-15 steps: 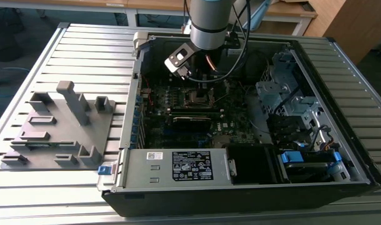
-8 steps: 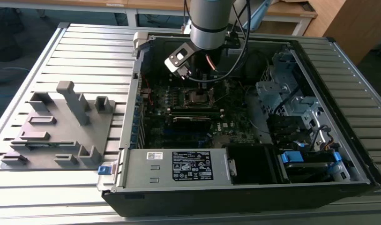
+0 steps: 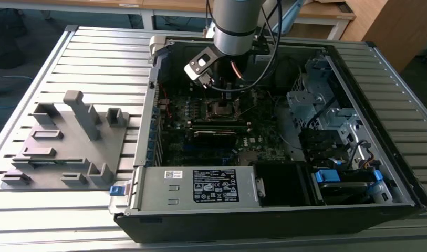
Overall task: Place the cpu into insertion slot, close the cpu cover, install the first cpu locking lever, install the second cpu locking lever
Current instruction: 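Place the cpu into insertion slot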
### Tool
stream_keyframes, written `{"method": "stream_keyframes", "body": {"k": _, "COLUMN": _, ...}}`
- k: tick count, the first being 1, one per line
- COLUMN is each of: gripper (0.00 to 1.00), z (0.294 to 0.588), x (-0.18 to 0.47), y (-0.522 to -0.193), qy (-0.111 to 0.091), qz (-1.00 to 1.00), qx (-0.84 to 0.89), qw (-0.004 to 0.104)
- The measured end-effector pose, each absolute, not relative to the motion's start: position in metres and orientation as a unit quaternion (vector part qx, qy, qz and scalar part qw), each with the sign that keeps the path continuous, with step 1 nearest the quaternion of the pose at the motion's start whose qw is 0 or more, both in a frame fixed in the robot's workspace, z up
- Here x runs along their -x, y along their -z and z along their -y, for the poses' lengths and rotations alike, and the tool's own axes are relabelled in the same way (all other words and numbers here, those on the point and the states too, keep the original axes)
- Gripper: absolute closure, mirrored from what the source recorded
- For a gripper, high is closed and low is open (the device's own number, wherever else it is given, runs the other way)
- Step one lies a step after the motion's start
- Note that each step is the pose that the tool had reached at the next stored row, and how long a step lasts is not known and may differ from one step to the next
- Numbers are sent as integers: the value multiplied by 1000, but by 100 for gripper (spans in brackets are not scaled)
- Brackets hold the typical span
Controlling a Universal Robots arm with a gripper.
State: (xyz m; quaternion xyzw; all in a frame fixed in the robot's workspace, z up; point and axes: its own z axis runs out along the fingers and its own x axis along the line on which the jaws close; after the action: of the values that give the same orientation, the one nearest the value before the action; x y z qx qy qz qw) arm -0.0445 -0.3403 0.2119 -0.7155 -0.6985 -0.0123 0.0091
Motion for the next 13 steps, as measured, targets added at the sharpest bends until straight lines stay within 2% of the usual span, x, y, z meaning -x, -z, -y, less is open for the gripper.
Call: {"method": "stream_keyframes", "body": {"k": 13, "gripper": 90, "z": 340, "x": 44, "y": -203, "qy": 13, "qz": 698, "qx": 715, "qw": 9}}
